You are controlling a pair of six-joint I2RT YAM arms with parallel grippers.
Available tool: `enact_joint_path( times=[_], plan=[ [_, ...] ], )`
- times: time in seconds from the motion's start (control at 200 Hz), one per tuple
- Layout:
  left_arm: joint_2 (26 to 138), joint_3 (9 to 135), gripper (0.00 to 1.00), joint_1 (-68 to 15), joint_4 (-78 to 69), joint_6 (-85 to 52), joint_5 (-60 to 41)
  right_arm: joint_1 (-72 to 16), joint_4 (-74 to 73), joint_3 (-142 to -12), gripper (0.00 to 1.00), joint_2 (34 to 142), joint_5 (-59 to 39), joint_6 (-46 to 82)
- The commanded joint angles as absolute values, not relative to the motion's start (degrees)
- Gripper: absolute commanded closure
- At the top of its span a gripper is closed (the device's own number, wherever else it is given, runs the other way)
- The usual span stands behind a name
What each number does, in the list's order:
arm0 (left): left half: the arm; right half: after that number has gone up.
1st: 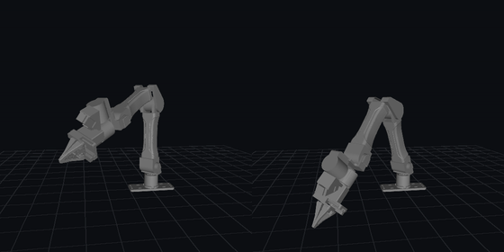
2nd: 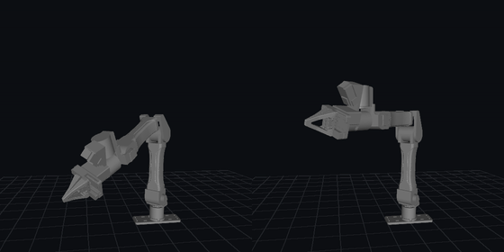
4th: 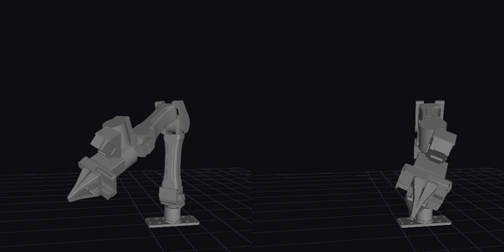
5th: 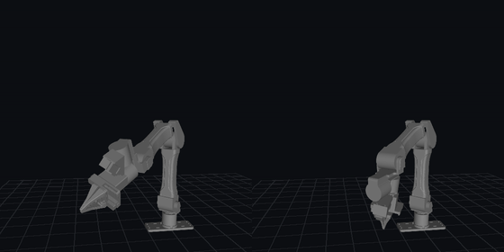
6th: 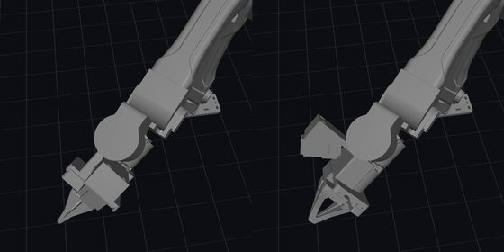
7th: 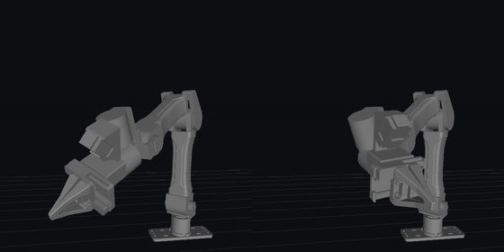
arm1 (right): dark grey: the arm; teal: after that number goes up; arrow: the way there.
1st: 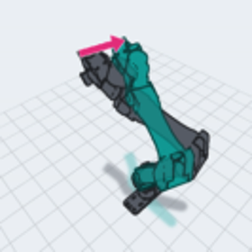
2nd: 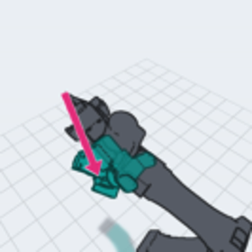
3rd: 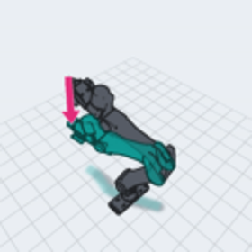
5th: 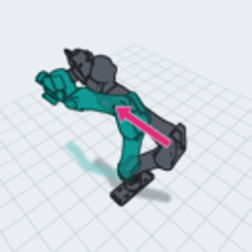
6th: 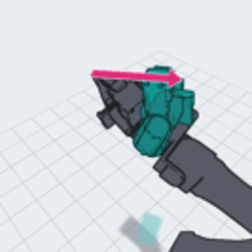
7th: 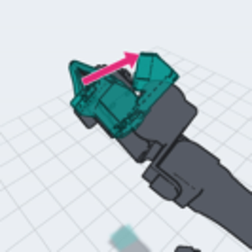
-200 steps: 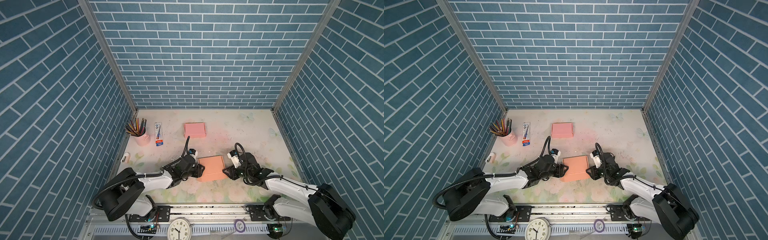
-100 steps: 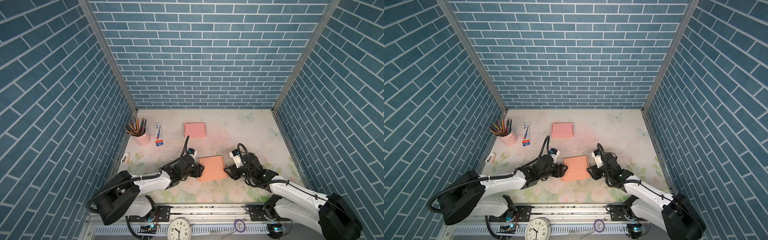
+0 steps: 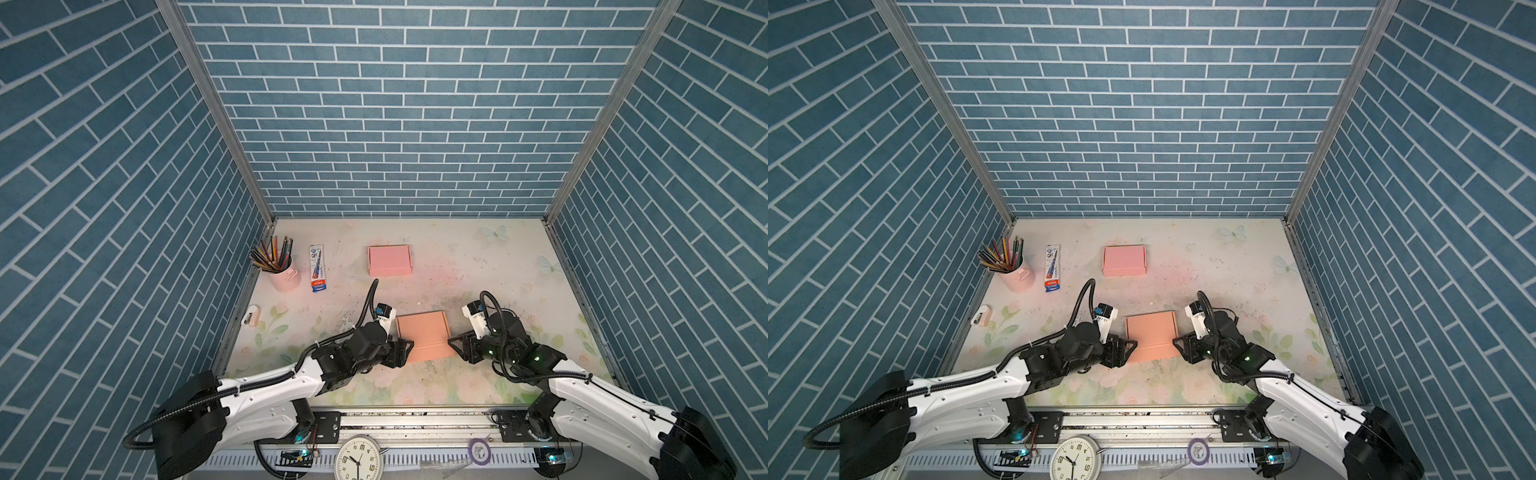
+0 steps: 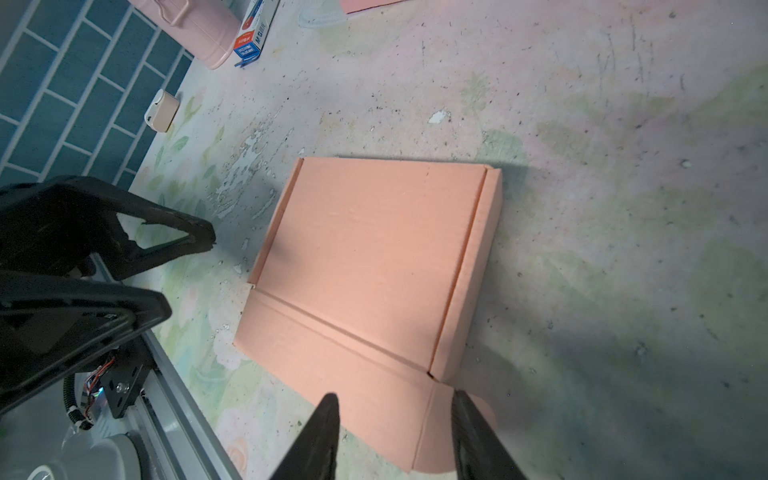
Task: Fold the paper box
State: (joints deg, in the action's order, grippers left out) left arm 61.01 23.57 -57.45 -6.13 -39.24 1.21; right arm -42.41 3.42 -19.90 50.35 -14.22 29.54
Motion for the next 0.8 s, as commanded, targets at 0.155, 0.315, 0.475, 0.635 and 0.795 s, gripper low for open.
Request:
enact_joint_path(
  times=[0.155, 0.315, 0.475, 0.635, 0.795],
  plan=[
    [62.4, 21.8, 0.24, -61.4, -6.3, -43.8, 4.0, -43.9, 2.8, -17.6, 0.49, 50.7, -13.0, 33.9],
    [65.2, 21.8, 0.23, -61.7, -8.9, -44.1, 3.6, -44.0, 1.5, -17.5, 0.49, 52.3, -13.1, 33.9],
    [67.2, 22.8, 0.23, -61.7, -9.7, -43.9, 3.1, -44.1, 0.5, -17.5, 0.49, 53.6, -13.5, 33.8],
    [67.8, 22.3, 0.24, -62.2, -10.8, -44.8, 2.9, -44.2, -1.3, -16.9, 0.49, 54.8, -14.2, 34.0],
    [68.8, 21.7, 0.25, -63.6, -12.6, -46.2, 3.8, -44.5, -2.5, -16.6, 0.49, 56.2, -14.6, 33.9]
  ],
)
